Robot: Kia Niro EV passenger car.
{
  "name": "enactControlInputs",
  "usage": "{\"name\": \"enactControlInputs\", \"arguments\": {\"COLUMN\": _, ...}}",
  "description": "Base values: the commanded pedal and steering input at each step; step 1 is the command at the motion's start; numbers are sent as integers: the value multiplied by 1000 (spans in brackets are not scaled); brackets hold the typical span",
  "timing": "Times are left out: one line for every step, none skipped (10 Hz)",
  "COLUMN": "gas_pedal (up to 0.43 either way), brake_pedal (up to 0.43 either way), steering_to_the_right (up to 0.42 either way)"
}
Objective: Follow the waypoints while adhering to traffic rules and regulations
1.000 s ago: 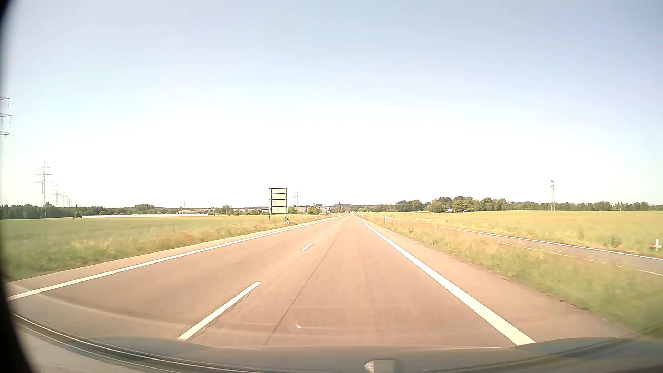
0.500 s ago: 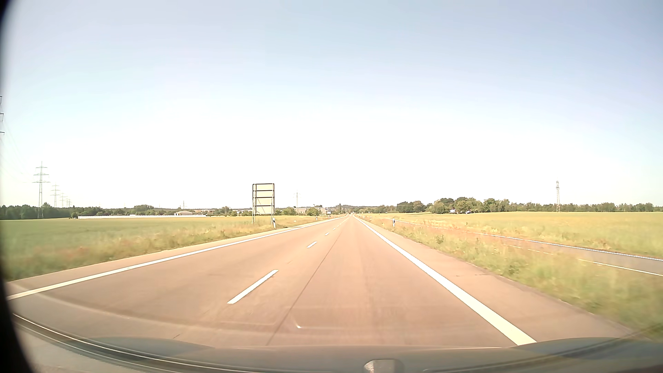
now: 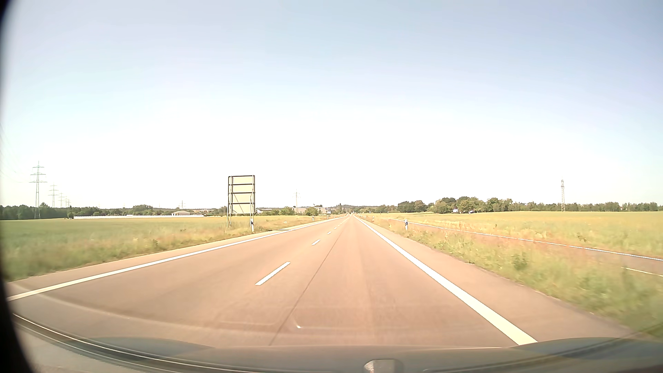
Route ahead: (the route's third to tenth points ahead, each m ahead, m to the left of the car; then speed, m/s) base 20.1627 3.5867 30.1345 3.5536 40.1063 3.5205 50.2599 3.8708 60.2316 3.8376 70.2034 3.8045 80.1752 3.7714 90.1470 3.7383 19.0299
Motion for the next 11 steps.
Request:
{"name": "enactControlInputs", "arguments": {"gas_pedal": 87, "brake_pedal": 30, "steering_to_the_right": -1}}
{"name": "enactControlInputs", "arguments": {"gas_pedal": 87, "brake_pedal": 30, "steering_to_the_right": -1}}
{"name": "enactControlInputs", "arguments": {"gas_pedal": 87, "brake_pedal": 30, "steering_to_the_right": -1}}
{"name": "enactControlInputs", "arguments": {"gas_pedal": 87, "brake_pedal": 30, "steering_to_the_right": -1}}
{"name": "enactControlInputs", "arguments": {"gas_pedal": 87, "brake_pedal": 30, "steering_to_the_right": -1}}
{"name": "enactControlInputs", "arguments": {"gas_pedal": 87, "brake_pedal": 30, "steering_to_the_right": -1}}
{"name": "enactControlInputs", "arguments": {"gas_pedal": 87, "brake_pedal": 30, "steering_to_the_right": -1}}
{"name": "enactControlInputs", "arguments": {"gas_pedal": 87, "brake_pedal": 30, "steering_to_the_right": -1}}
{"name": "enactControlInputs", "arguments": {"gas_pedal": 87, "brake_pedal": 30, "steering_to_the_right": -1}}
{"name": "enactControlInputs", "arguments": {"gas_pedal": 87, "brake_pedal": 30, "steering_to_the_right": -1}}
{"name": "enactControlInputs", "arguments": {"gas_pedal": 87, "brake_pedal": 30, "steering_to_the_right": -1}}
